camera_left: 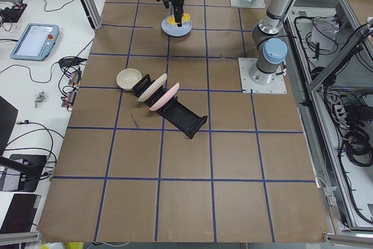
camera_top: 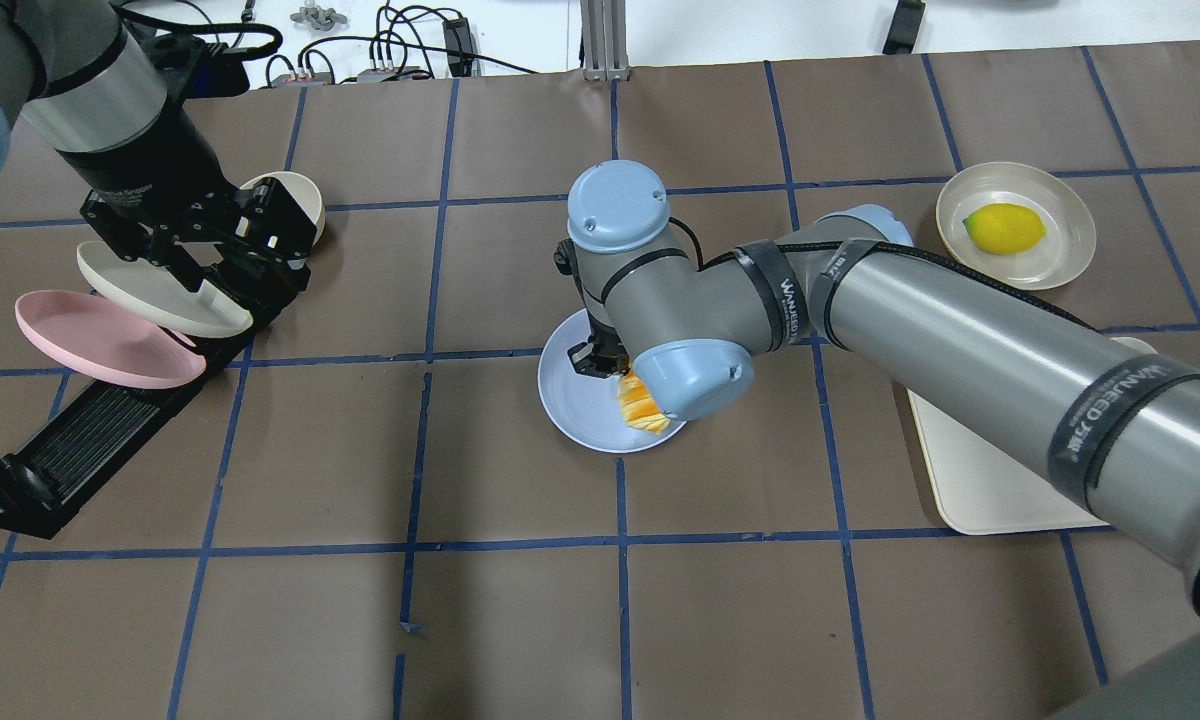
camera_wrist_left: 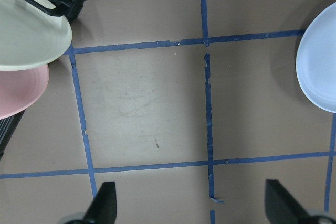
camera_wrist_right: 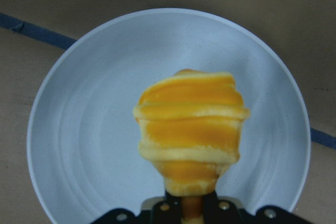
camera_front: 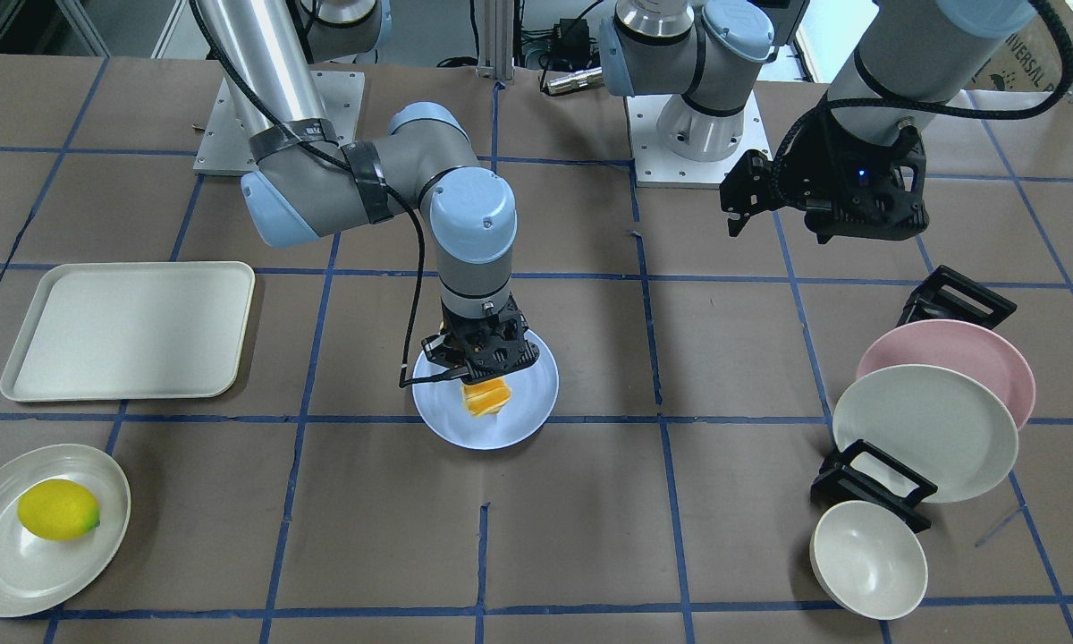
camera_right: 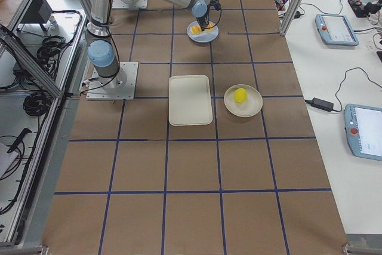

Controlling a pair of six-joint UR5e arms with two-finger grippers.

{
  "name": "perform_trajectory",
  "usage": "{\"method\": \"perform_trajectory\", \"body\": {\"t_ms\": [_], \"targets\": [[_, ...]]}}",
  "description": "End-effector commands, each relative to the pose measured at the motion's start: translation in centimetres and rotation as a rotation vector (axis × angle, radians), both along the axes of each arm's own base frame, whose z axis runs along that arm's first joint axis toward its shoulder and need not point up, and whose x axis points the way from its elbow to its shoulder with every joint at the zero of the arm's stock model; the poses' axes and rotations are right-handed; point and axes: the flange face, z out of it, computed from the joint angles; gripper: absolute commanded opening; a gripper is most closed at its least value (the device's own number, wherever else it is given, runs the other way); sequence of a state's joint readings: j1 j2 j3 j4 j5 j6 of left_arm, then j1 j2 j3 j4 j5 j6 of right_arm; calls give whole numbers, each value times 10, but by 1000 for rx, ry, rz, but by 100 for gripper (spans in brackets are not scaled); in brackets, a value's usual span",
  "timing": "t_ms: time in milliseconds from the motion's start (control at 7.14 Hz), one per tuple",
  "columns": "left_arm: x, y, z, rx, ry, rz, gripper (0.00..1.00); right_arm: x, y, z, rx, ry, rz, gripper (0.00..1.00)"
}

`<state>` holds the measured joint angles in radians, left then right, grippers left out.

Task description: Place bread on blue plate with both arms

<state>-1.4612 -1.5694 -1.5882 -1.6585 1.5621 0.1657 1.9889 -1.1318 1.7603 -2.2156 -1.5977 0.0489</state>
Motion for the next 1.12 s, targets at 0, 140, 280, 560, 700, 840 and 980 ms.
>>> {"method": "perform_trajectory", "body": {"t_ms": [0, 140, 280, 560, 700, 840, 980], "targets": [[0, 0, -1, 2, 2, 1, 100, 6, -4, -20, -33, 34, 7, 25], [0, 4, -2, 3, 4, 1, 100, 5, -7, -24, -27, 36, 13, 99], [-1, 9, -4, 10, 2, 1, 100, 4, -5, -26, -19, 41, 14, 100], [0, 8, -6, 14, 2, 4, 100, 4, -6, -24, -22, 40, 13, 100], [0, 8, -7, 15, 5, 4, 100, 5, -6, -23, -23, 39, 13, 100], [0, 8, -7, 15, 5, 4, 100, -2, -12, -15, -34, 35, 1, 100], [0, 8, -7, 15, 5, 3, 100, -7, -19, 17, -66, 21, -12, 100]]}}
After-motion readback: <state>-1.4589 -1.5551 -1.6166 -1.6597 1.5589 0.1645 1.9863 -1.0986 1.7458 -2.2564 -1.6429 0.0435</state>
